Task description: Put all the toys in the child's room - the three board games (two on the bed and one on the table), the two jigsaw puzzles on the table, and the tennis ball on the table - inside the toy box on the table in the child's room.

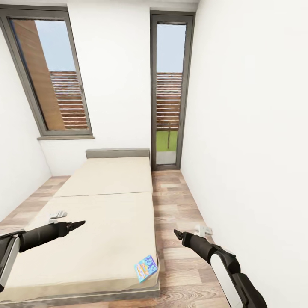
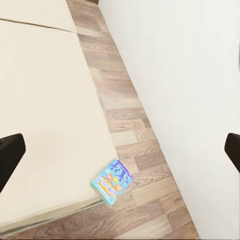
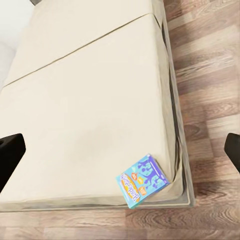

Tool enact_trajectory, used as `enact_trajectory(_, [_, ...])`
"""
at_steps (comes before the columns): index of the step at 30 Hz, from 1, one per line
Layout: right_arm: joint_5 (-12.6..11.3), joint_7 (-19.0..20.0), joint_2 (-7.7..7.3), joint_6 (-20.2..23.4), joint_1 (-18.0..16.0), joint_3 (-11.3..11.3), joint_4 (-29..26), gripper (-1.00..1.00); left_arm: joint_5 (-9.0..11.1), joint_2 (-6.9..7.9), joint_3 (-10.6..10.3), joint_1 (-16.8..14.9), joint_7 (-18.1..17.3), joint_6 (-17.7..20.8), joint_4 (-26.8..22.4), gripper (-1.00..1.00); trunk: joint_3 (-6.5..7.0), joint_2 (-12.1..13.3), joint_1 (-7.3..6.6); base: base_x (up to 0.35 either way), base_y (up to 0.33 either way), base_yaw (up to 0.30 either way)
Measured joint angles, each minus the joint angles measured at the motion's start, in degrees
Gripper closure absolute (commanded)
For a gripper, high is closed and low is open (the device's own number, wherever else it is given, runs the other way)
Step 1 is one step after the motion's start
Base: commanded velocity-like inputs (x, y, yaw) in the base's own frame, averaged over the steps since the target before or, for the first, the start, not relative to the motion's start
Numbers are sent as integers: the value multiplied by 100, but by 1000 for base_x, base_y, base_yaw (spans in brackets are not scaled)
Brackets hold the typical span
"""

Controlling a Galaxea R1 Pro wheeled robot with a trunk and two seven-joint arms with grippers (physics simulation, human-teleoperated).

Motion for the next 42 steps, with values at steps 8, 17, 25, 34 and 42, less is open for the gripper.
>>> enact_trajectory(8, [2, 12, 23, 17, 1, 14, -10, -100, 4, -23, 2, 0, -558, 50, 1136, -100, 0, 0, 0, 0, -8, 0])
enact_trajectory(17, [3, 19, 33, 23, 1, 14, -43, -100, -14, -69, -16, -1, -601, 84, 1267, -100, 0, 0, 0, 0, 0, 0])
enact_trajectory(25, [-1, 30, 49, 48, 0, 22, -64, -100, -24, -237, -11, -1, -553, 73, 1534, -100, -90, -200, 110, 0, 0, 0])
enact_trajectory(34, [-7, 73, 173, 101, 3, 109, -292, -100, -3, -267, -10, -7, -525, 34, 2218, -100, -252, -562, 308, 0, 0, 0])
enact_trajectory(42, [-15, 113, 222, 199, 3, 311, -598, -100, -17, -272, 3, -9, -498, -135, 2924, -100, -397, -884, 484, 0, 0, 0])
